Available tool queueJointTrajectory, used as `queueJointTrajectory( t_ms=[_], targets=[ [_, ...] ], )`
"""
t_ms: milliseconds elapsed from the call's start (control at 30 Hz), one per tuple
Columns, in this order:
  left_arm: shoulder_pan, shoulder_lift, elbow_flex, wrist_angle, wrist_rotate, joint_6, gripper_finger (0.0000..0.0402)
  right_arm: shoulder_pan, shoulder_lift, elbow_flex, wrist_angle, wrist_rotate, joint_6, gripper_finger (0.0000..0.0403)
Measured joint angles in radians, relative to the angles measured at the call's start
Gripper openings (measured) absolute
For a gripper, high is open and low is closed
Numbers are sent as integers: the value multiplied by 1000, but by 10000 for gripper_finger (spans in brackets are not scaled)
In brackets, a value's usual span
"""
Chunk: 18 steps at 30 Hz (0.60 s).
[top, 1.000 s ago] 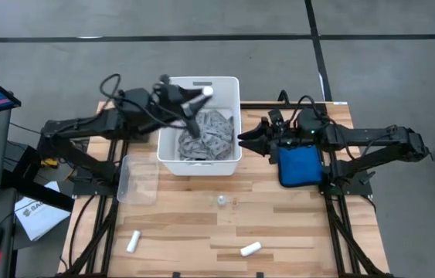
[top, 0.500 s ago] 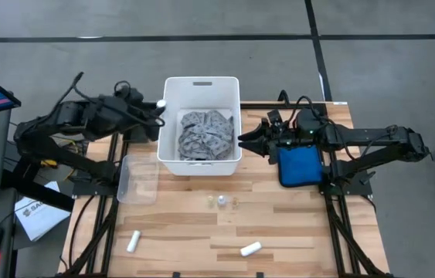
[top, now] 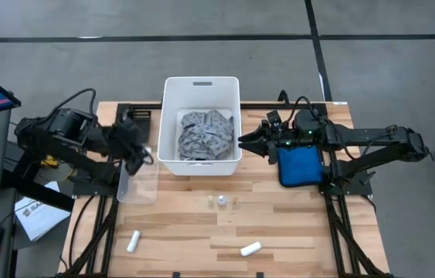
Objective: Pick & Place Medicine items
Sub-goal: Put the top right rolled gauze into the transparent bin
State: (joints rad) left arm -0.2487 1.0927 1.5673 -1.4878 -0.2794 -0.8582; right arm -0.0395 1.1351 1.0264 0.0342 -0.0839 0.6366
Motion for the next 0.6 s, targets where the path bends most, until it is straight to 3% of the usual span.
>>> queueJointTrajectory(
  t_ms=[233, 400, 600],
  targets=[
    [-167, 38, -3, -13, 118, -24, 88, 3, 0, 0, -5, -27, 19, 171],
    [-278, 75, -108, -15, 240, -64, 88, 7, 0, 0, -9, -38, 41, 171],
    [-390, 132, -270, -15, 228, -105, 88, 7, 0, 0, -9, -48, 48, 171]
  ],
)
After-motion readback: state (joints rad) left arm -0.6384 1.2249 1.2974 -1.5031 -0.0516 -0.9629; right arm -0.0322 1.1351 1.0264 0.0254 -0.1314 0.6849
